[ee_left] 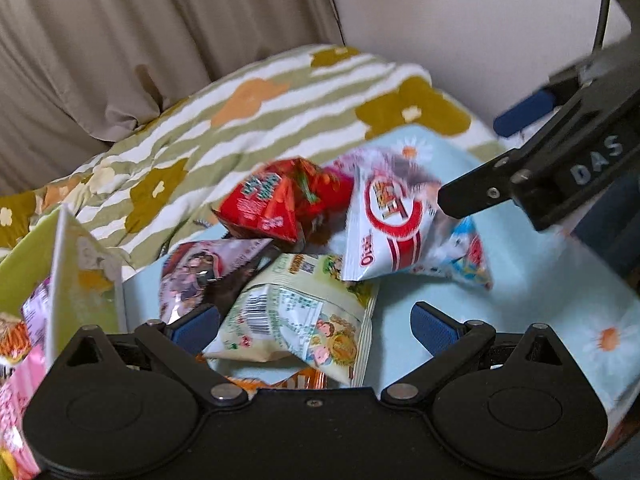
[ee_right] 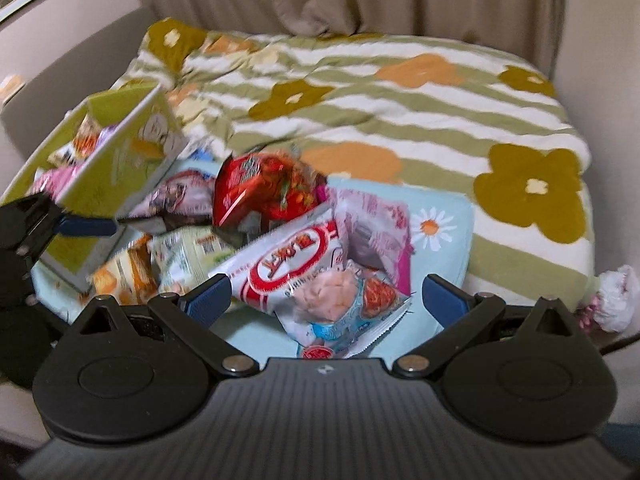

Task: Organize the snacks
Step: 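Grasp a green-white bag with left tool while right tool grasps Oishi shrimp bag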

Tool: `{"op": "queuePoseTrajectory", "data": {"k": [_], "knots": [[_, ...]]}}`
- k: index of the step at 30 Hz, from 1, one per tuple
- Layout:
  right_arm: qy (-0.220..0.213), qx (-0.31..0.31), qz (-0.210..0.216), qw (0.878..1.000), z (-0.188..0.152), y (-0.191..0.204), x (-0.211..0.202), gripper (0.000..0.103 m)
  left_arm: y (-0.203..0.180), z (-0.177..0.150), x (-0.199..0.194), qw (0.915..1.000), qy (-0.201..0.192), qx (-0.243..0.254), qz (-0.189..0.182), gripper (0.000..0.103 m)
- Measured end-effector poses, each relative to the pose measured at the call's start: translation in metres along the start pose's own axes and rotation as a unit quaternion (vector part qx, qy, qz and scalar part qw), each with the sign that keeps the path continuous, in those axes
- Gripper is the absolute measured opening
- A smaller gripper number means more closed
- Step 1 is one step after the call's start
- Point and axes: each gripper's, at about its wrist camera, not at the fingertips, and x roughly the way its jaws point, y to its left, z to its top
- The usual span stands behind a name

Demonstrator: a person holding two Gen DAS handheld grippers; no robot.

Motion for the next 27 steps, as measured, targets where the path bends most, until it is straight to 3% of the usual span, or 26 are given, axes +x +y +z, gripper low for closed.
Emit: {"op": "queuePoseTrajectory", "data": {"k": [6, 13, 23, 27], "knots": [[0.007, -0.052, 0.028, 0.998, -0.003, -0.003, 0.020, 0.103, -0.012, 0.001, 0.035, 0.9976, 0.025, 0.060, 0.025, 0.103], [0.024, -0.079, 0.045, 0.996, -0.003, -0.005, 0.042, 0.103, -0.010, -0.001, 0.054, 0.9951, 0.035, 0.088, 0.028, 0.102], [0.048, -0.100, 0.055, 0.992, 0.000, -0.001, 0.065, 0.103, -0.006, -0.007, 0.060, 0.9916, 0.029, 0.120, 0.040, 0.079], [0.050, -0.119, 0.057, 0.990, 0.000, 0.004, 0.070, 0.103, -0.001, -0.009, 0.057, 0.9926, 0.029, 0.114, 0.029, 0.075]]}}
